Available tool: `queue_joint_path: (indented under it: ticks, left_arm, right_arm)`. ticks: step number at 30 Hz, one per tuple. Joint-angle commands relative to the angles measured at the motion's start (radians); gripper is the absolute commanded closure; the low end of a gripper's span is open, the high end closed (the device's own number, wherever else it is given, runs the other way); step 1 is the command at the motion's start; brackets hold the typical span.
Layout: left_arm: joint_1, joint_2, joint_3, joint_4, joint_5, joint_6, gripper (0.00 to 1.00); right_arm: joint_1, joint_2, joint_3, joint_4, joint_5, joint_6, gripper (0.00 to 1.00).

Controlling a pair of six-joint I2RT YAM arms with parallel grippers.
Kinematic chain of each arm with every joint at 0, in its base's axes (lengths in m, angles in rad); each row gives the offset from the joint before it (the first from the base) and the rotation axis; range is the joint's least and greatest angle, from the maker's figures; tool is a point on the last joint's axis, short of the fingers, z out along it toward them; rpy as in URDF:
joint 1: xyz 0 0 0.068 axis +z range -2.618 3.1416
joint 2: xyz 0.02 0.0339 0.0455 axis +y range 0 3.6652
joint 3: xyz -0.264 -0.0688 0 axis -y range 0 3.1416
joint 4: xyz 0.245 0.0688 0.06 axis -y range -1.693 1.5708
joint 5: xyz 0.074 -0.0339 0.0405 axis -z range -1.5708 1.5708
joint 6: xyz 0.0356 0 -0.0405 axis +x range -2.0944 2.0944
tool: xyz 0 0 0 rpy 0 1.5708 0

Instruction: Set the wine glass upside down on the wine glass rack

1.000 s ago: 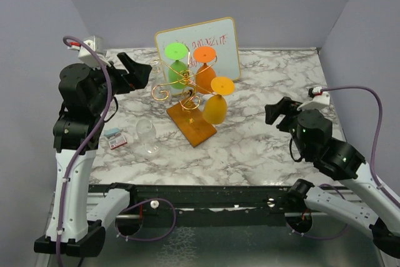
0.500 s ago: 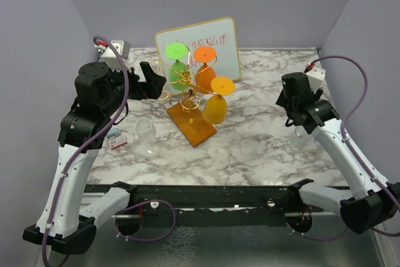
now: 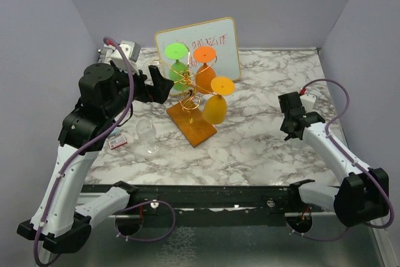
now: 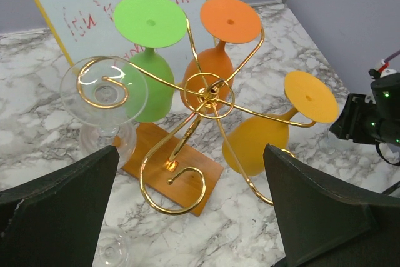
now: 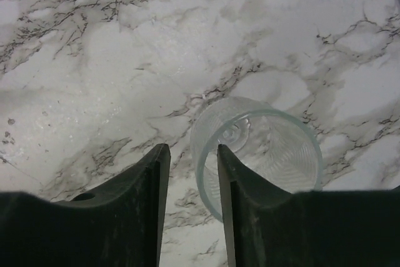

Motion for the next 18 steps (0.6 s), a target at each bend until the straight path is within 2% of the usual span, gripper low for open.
queue_joint_path:
  ticks: [1, 6, 7, 12, 18]
  left_arm:
    - [-0.012, 0.02, 0.038, -0.016, 0.034, 0.018, 0.01]
    - [-0.012, 0.027, 0.059, -0.003, 0.075, -0.004, 0.01]
    - [-0.012, 0.032, 0.063, 0.004, 0.097, -0.009, 0.01]
    - [-0.012, 0.072, 0.074, 0.068, 0.246, -0.072, 0.01]
    - [-0.012, 0.124, 0.067, 0.181, 0.396, -0.253, 0.03]
  right_arm:
    - [-0.015, 0.033, -0.025, 0.108, -0.061, -0.017, 0.66]
    - [-0.015, 0.019, -0.022, 0.143, -0.082, -0.043, 0.95]
    - [-0.015, 0.009, -0.018, 0.147, -0.086, -0.048, 0.98]
    - [-0.015, -0.08, 0.011, 0.189, -0.134, -0.073, 0.99]
    - [-0.015, -0.232, 0.015, 0.333, -0.248, -0.095, 0.99]
